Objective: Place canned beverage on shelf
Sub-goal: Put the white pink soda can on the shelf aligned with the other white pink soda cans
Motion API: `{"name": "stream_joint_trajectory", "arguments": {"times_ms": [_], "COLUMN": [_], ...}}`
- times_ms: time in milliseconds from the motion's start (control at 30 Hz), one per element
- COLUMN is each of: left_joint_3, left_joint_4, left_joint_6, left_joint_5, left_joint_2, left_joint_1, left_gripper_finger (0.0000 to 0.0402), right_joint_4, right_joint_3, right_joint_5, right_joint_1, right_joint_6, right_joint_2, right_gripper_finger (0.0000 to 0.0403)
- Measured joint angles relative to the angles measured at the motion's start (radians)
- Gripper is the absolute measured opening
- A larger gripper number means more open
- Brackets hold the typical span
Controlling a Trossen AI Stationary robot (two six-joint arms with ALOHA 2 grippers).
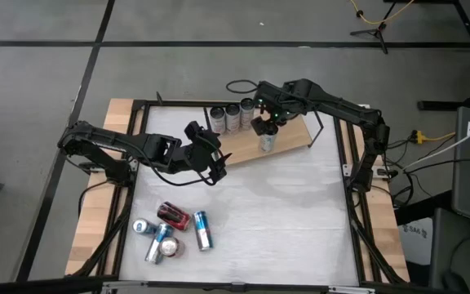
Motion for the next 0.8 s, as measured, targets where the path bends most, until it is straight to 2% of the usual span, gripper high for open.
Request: {"name": "stream_joint_trajectory", "arguments": {"times_ms": [367, 800], "left_joint_3": [0.000, 0.000], "left_joint_4": [0.000, 0.003], "left_joint_6": [-0.001, -0.001], "left_joint_5": [0.000, 0.000], "left_joint_2": [0.000, 0.000], "left_joint_1": [0.000, 0.000], "left_gripper_finger": [0.0329, 0.0329], "right_joint_4": [-0.001, -0.027], "right_joint_3": [0.000, 0.000], "right_joint_5": [-0.021, -0.053], "right_joint_1": [0.000, 0.000], "right_joint_6": [0.003, 0.003], "right_joint_2": [0.000, 0.066], "right_gripper_finger": [0.0379, 0.0379]}}
